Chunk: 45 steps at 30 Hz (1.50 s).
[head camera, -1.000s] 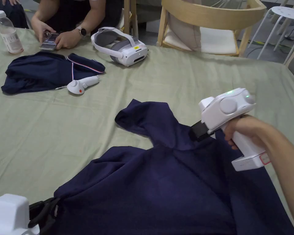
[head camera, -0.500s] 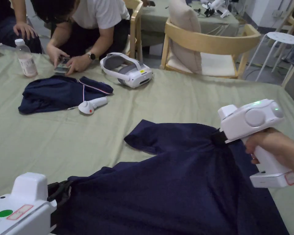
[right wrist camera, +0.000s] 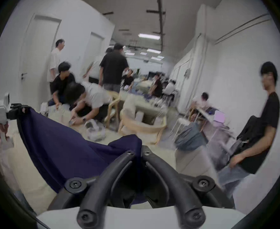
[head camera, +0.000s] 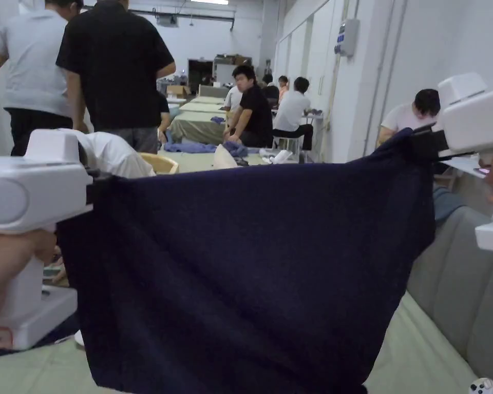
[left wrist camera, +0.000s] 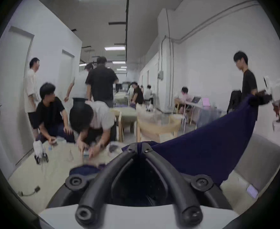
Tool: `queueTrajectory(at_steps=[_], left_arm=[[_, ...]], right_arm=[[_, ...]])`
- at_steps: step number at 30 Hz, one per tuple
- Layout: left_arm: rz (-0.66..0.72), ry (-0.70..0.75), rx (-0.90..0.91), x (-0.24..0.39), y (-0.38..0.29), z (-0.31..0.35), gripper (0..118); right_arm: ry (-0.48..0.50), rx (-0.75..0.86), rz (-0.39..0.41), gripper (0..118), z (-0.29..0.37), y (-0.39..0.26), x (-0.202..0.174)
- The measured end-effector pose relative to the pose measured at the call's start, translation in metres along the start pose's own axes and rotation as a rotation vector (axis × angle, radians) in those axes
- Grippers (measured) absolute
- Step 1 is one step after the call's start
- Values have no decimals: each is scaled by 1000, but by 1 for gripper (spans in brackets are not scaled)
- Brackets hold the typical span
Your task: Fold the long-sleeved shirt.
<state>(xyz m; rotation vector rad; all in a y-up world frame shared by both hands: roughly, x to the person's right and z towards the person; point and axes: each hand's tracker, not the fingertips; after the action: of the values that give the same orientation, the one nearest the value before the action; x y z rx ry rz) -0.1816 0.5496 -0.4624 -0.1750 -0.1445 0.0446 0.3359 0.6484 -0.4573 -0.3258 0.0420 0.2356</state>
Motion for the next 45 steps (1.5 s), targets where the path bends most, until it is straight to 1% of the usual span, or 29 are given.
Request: queueTrajectory(at_steps=[2,5,7,9,11,13,14,15,17,18,21,22,25,26,27,29,33,34,36,38,40,41,43,44,45], left_arm=[[14,-13,38,2,56,-17,7],[-7,33,95,14,129,-29,7],[1,56,132,24,163,-30,7],[-6,80,192,32,190,-31,7],[-19,92,241,37,209,-30,7],[-63,126,265,45,223,-29,7],[-76,129,272,47,228,-29,7],[-84,138,276,43,234,-33,7],[-75,132,287,42,238,-34,7],[-72,135,287,42,238,-35,7],[-64,136,286,52,218,-30,7],[-63,133,284,51,208,-32,7],[-44,124,235,41,167,-44,7],[-43,123,209,40,147,-48,7],[-44,135,172,20,133,-79,7],[-42,136,110,15,83,-91,7],[12,142,-26,-1,-29,-118,7],[14,141,-68,-6,-54,-122,7],[69,130,-151,-8,-108,-110,7],[91,139,-198,-16,-146,-104,7],[94,129,-217,-17,-175,-77,7],[91,102,-180,-21,-183,-61,7],[78,83,-142,-17,-201,-15,7],[29,97,-131,-16,-209,13,7],[9,97,-119,-15,-220,41,7]], right_arm=[[-50,41,-4,2,0,35,6],[-102,127,-34,2,-3,83,18],[-129,172,-41,2,-4,113,20],[-180,221,-44,2,-7,138,20],[-223,277,-64,2,3,155,15],[-232,320,-74,2,8,172,15],[-224,319,-74,2,2,183,21],[-237,336,-69,2,3,188,21],[-243,341,-72,2,4,196,21],[-242,350,-68,2,10,189,18],[-236,338,-69,2,5,176,12],[-219,323,-72,2,-11,172,14],[-177,245,-98,2,-42,129,7],[-160,199,-111,2,-54,110,6],[-131,172,-129,2,-67,86,2],[-94,116,-167,2,-92,37,-9],[-38,-66,-140,2,-144,-68,-36],[-22,-97,-156,2,-157,-92,-42],[13,-170,-174,2,-172,-143,-55],[38,-196,-165,2,-172,-175,-64],[64,-183,-152,2,-158,-194,-67],[75,-169,-127,2,-144,-201,-70],[112,-121,-99,2,-92,-214,-77],[140,-102,-95,2,-67,-224,-79],[158,-89,-97,2,-42,-235,-82]])
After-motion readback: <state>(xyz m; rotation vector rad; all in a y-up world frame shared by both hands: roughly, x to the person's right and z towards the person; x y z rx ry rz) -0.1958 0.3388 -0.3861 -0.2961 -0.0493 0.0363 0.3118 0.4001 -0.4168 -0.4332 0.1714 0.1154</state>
